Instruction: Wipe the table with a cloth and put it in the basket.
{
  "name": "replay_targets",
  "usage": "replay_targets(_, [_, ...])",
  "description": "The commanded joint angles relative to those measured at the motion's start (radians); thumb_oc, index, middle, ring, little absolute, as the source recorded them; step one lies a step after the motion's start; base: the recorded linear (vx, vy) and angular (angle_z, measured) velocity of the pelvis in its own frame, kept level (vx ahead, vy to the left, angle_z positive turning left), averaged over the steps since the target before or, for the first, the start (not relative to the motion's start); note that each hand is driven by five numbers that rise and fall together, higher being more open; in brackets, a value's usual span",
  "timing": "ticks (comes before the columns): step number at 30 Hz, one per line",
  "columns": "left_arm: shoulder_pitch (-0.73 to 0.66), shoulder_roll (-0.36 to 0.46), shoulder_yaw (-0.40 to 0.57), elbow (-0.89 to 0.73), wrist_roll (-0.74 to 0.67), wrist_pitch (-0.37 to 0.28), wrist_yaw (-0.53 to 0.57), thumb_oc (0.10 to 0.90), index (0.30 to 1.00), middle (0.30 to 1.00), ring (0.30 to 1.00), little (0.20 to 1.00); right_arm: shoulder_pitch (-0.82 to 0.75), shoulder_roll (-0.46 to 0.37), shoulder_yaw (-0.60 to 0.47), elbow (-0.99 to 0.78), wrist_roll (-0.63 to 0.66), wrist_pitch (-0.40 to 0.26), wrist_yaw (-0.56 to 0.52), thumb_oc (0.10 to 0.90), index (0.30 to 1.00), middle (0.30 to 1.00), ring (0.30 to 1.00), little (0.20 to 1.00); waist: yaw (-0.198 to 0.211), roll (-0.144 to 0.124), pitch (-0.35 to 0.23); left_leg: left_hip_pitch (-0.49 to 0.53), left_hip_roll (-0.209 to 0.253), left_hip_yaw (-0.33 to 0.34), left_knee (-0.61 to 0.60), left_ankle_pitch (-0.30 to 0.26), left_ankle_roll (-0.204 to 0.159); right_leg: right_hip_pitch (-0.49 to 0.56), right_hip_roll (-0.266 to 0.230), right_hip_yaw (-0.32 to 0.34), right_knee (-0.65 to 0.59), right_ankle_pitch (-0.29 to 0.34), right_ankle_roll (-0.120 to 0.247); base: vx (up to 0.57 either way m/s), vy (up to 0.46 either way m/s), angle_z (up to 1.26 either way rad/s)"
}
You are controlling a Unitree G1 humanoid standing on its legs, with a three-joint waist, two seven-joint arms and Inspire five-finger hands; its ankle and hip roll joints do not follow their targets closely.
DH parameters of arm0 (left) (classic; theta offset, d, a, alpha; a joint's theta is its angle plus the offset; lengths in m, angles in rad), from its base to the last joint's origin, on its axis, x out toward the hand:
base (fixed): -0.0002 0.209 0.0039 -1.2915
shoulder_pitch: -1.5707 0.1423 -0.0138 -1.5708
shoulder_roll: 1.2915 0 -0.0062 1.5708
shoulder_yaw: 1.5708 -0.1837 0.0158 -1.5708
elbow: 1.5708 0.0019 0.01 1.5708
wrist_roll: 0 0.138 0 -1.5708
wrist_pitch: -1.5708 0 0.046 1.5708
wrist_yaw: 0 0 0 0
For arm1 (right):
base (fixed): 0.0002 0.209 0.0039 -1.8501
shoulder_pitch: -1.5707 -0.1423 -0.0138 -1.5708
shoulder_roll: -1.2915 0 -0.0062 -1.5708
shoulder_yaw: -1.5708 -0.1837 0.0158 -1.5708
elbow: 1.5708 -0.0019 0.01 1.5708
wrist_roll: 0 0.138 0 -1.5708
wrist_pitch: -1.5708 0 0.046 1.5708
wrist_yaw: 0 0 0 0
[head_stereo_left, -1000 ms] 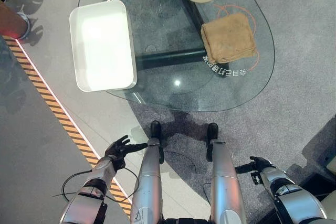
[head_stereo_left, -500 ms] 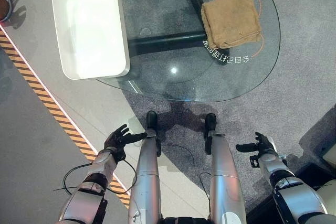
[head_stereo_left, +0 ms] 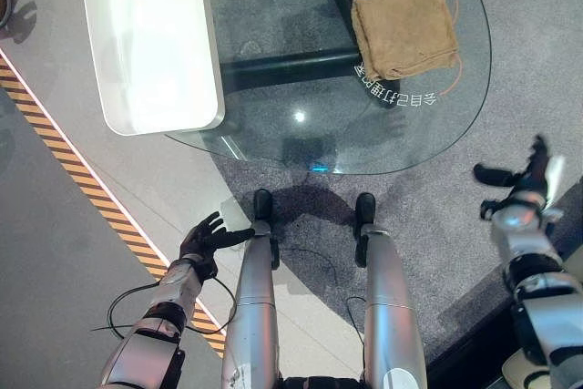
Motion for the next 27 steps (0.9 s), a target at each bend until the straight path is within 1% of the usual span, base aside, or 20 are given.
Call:
replay_targets(1, [0.086, 0.066, -0.009, 0.002, -0.05, -0.037, 0.008, 0.8, 0.9, 0.9, 0.9, 0.9, -0.057, -0.113, 0.028, -0.072, 0.011, -0.045, -0.117, 0.8, 0.9, 0.9, 0.9, 0.9, 0.013, -0.016, -0.023, 0.009, -0.086, 0.081, 0.008, -0.038, 0.098, 0.028, 0.057, -0.097, -0.058, 0.042, -0.061, 0.0, 0.044, -0.01])
replay_targets(3, [0.081, 0.063, -0.017, 0.0, -0.06, -0.038, 0.013, 0.8, 0.9, 0.9, 0.9, 0.9, -0.096, -0.122, 0.053, -0.094, -0.001, -0.048, -0.14, 0.8, 0.9, 0.9, 0.9, 0.9, 0.013, -0.014, -0.023, 0.005, -0.086, 0.083, 0.001, -0.035, 0.098, 0.023, 0.056, -0.098, -0.065, 0.044, -0.06, 0.0, 0.051, 0.03])
replay_targets(7, [0.071, 0.058, -0.029, -0.004, -0.077, -0.041, 0.023, 0.8, 0.9, 0.9, 0.9, 0.9, -0.204, -0.144, 0.129, -0.149, -0.048, -0.029, -0.181, 0.8, 0.9, 0.9, 0.9, 0.9, 0.02, -0.01, -0.023, -0.001, -0.089, 0.082, -0.028, -0.025, 0.094, 0.018, 0.053, -0.105, -0.088, 0.047, -0.055, 0.0, 0.04, 0.0])
replay_targets(8, [0.072, 0.054, -0.033, -0.008, -0.079, -0.044, 0.024, 0.8, 0.9, 0.9, 0.9, 0.9, -0.248, -0.15, 0.165, -0.169, -0.085, -0.008, -0.191, 0.8, 0.9, 0.9, 0.9, 0.9, 0.025, -0.009, -0.023, 0.0, -0.091, 0.081, -0.039, -0.021, 0.093, 0.02, 0.05, -0.109, -0.098, 0.048, -0.054, 0.0, 0.0, 0.0])
replay_targets(11, [0.074, 0.05, -0.042, -0.018, -0.085, -0.044, 0.027, 0.8, 0.9, 0.9, 0.9, 0.9, -0.335, -0.163, 0.247, -0.202, -0.159, 0.025, -0.177, 0.8, 0.9, 0.9, 0.9, 0.9, 0.034, -0.004, -0.023, 0.006, -0.095, 0.079, -0.064, -0.012, 0.09, 0.026, 0.046, -0.117, -0.118, 0.049, -0.052, 0.01, 0.021, 0.01])
replay_targets(12, [0.074, 0.049, -0.041, -0.018, -0.085, -0.044, 0.027, 0.8, 0.9, 0.9, 0.9, 0.9, -0.336, -0.163, 0.248, -0.202, -0.159, 0.025, -0.177, 0.8, 0.9, 0.9, 0.9, 0.9, 0.033, -0.003, -0.023, 0.006, -0.095, 0.078, -0.065, -0.012, 0.09, 0.026, 0.046, -0.118, -0.118, 0.049, -0.052, 0.02, 0.033, 0.02])
replay_targets(13, [0.079, 0.054, -0.042, -0.025, -0.09, -0.043, 0.024, 0.8, 0.9, 0.9, 0.9, 0.9, -0.398, -0.174, 0.314, -0.233, -0.209, 0.063, -0.163, 0.8, 0.9, 0.9, 0.9, 0.9, 0.041, -0.002, -0.023, 0.007, -0.097, 0.076, -0.078, -0.006, 0.089, 0.027, 0.044, -0.122, -0.13, 0.049, -0.053, 0.0, 0.0, 0.0])
replay_targets(16, [0.088, 0.062, -0.04, -0.042, -0.095, -0.033, 0.02, 0.8, 0.9, 0.9, 0.9, 0.9, -0.468, -0.177, 0.39, -0.29, -0.257, 0.113, -0.133, 0.8, 0.9, 0.9, 0.9, 0.9, 0.049, -0.002, -0.023, 0.011, -0.1, 0.068, -0.092, 0.001, 0.089, 0.033, 0.045, -0.124, -0.141, 0.045, -0.056, 0.04, 0.019, -0.01])
replay_targets(21, [0.101, 0.071, -0.042, -0.068, -0.085, -0.022, 0.013, 0.8, 0.9, 0.9, 0.9, 0.9, -0.574, -0.172, 0.486, -0.28, -0.308, 0.148, -0.066, 0.8, 0.9, 0.9, 0.9, 0.9, 0.071, -0.001, -0.023, 0.014, -0.106, 0.051, -0.103, 0.008, 0.089, 0.042, 0.049, -0.13, -0.148, 0.039, -0.061, 0.04, -0.026, 0.01])
replay_targets(23, [0.105, 0.077, -0.043, -0.082, -0.084, -0.014, 0.016, 0.8, 0.9, 0.9, 0.9, 0.9, -0.609, -0.169, 0.521, -0.27, -0.325, 0.174, -0.036, 0.8, 0.9, 0.9, 0.9, 0.9, 0.079, -0.001, -0.023, 0.012, -0.108, 0.047, -0.104, 0.01, 0.089, 0.043, 0.048, -0.136, -0.15, 0.037, -0.063, 0.02, -0.04, 0.04])
replay_targets(27, [0.111, 0.089, -0.045, -0.102, -0.079, -0.005, 0.014, 0.8, 0.9, 0.9, 0.9, 0.9, -0.687, -0.164, 0.61, -0.227, -0.331, 0.212, 0.027, 0.8, 0.9, 0.9, 0.9, 0.9, 0.096, 0.001, -0.023, 0.004, -0.111, 0.041, -0.103, 0.014, 0.089, 0.039, 0.046, -0.148, -0.149, 0.033, -0.069, 0.02, -0.041, 0.03])
